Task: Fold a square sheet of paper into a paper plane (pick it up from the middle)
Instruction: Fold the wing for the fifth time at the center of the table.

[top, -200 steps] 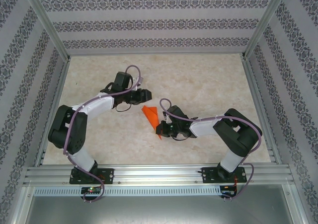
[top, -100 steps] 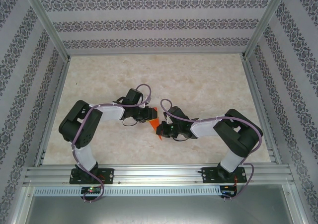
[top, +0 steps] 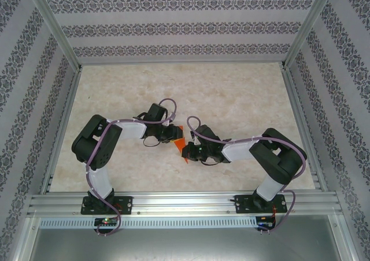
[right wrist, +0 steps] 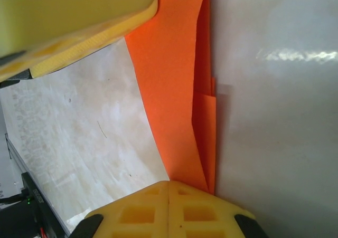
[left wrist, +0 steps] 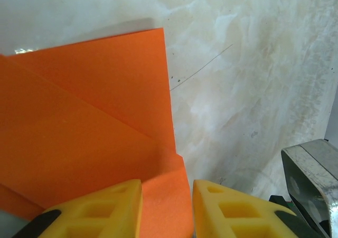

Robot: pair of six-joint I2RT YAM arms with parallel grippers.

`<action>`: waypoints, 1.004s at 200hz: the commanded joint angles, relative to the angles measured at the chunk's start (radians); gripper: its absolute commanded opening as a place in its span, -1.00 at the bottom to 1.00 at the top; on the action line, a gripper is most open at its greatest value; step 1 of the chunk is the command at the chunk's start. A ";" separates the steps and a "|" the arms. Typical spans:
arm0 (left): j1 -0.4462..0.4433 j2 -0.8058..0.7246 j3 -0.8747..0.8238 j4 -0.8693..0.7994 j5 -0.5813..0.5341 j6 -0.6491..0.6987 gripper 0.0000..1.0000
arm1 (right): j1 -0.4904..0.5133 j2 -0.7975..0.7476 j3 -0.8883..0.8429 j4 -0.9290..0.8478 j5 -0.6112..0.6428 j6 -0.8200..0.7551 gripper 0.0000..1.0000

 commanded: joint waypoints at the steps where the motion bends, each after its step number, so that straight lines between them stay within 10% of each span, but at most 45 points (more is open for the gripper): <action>1: -0.006 0.076 0.000 -0.031 -0.115 0.012 -0.34 | 0.028 0.001 -0.053 -0.131 -0.013 0.015 -0.88; 201: -0.007 0.086 -0.012 -0.034 -0.085 0.043 -0.36 | 0.088 -0.247 -0.079 -0.387 0.096 0.003 -0.87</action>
